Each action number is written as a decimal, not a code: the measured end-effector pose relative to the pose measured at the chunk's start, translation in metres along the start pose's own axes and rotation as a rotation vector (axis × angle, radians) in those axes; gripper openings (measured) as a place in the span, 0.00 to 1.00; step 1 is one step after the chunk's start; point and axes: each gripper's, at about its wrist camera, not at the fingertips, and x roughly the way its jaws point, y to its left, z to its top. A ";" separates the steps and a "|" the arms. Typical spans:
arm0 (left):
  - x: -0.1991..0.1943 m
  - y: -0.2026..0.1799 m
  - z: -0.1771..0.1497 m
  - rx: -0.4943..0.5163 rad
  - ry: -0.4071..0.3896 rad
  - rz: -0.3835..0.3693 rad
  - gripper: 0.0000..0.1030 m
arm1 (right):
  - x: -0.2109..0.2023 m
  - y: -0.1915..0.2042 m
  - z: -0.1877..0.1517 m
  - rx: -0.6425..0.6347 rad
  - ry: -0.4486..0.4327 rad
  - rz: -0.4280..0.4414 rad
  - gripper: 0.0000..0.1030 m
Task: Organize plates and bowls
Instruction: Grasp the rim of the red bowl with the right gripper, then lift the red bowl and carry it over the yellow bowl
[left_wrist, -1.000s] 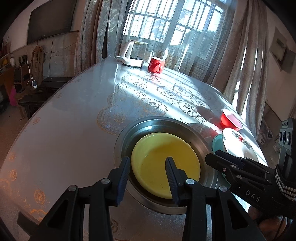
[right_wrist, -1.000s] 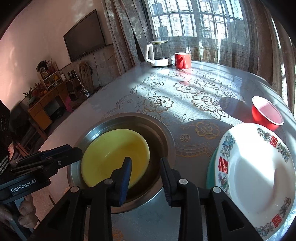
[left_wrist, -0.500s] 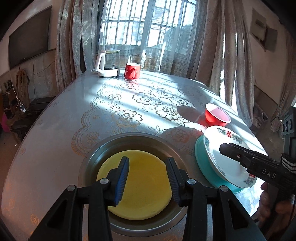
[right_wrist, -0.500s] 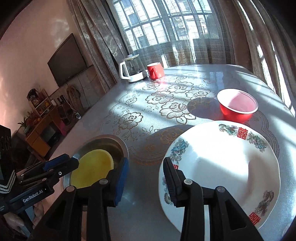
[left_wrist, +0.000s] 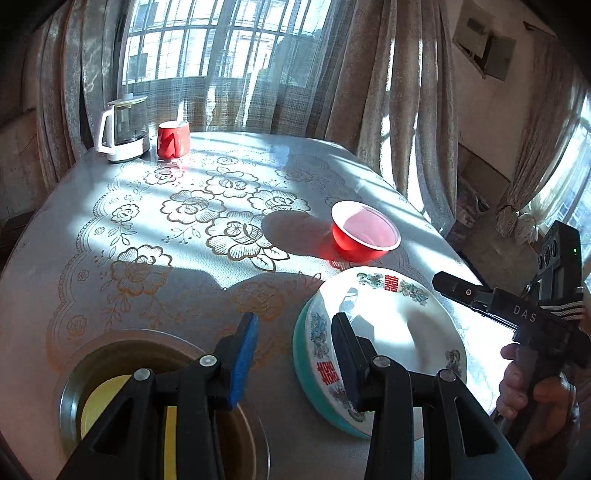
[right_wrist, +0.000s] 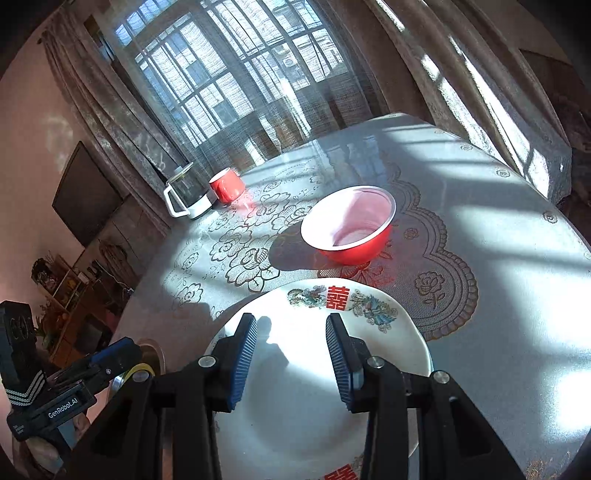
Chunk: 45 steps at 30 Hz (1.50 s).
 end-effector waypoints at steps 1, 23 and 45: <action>0.007 -0.004 0.006 0.005 0.015 -0.014 0.41 | 0.001 -0.007 0.005 0.019 0.001 0.000 0.38; 0.152 -0.027 0.099 -0.196 0.204 -0.155 0.15 | 0.076 -0.085 0.086 0.224 0.052 -0.023 0.23; 0.118 -0.020 0.087 -0.200 0.143 -0.194 0.15 | 0.076 -0.044 0.081 0.126 0.077 0.001 0.13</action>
